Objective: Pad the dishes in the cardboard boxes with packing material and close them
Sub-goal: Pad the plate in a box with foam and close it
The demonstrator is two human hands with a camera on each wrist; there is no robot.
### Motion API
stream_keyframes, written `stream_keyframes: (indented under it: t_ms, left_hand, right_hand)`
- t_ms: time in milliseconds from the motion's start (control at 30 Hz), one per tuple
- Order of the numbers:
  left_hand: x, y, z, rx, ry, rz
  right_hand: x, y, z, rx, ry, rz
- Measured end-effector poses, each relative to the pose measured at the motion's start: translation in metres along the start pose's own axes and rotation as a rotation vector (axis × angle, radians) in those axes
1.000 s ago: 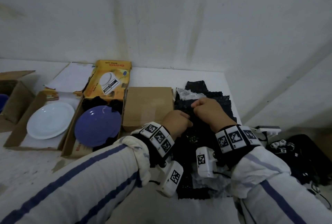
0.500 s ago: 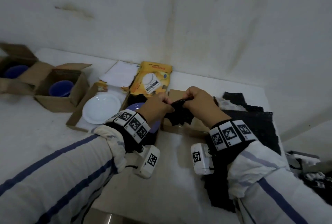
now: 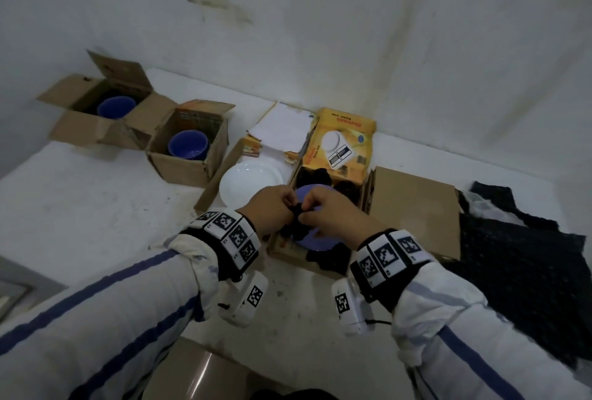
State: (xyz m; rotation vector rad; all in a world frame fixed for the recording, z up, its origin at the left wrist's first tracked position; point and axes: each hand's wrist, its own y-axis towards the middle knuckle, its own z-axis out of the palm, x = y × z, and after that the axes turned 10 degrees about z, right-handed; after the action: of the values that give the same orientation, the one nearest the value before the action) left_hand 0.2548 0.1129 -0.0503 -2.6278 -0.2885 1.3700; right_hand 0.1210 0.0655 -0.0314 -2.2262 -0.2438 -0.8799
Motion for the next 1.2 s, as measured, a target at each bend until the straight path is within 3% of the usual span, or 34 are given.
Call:
stream_keyframes:
  t_ms: [233, 367, 533, 700, 1000, 1100, 1200]
  left_hand:
    - [0.035, 0.0, -0.004, 0.1, 0.177, 0.046]
    - [0.042, 0.002, -0.009, 0.163, 0.379, 0.034]
    - [0.044, 0.006, -0.009, 0.217, 0.381, 0.03]
    - [0.045, 0.01, -0.009, 0.236, 0.411, 0.028]
    - [0.039, 0.008, -0.011, 0.251, 0.402, 0.015]
    - [0.029, 0.01, -0.011, 0.265, 0.45, 0.014]
    - [0.01, 0.017, -0.001, 0.22, 0.518, 0.075]
  right_hand:
    - [-0.014, 0.02, 0.038, -0.026, -0.035, 0.125]
    - [-0.023, 0.027, 0.052, -0.097, -0.211, 0.081]
    - [-0.019, 0.031, 0.065, -0.102, -0.46, -0.039]
    - [-0.002, 0.035, 0.056, -0.027, -0.42, 0.035]
    - [-0.003, 0.041, 0.069, 0.031, -0.781, -0.03]
    - [-0.003, 0.039, 0.053, 0.094, -0.735, -0.024]
    - [-0.015, 0.026, 0.02, -0.027, -0.466, -0.01]
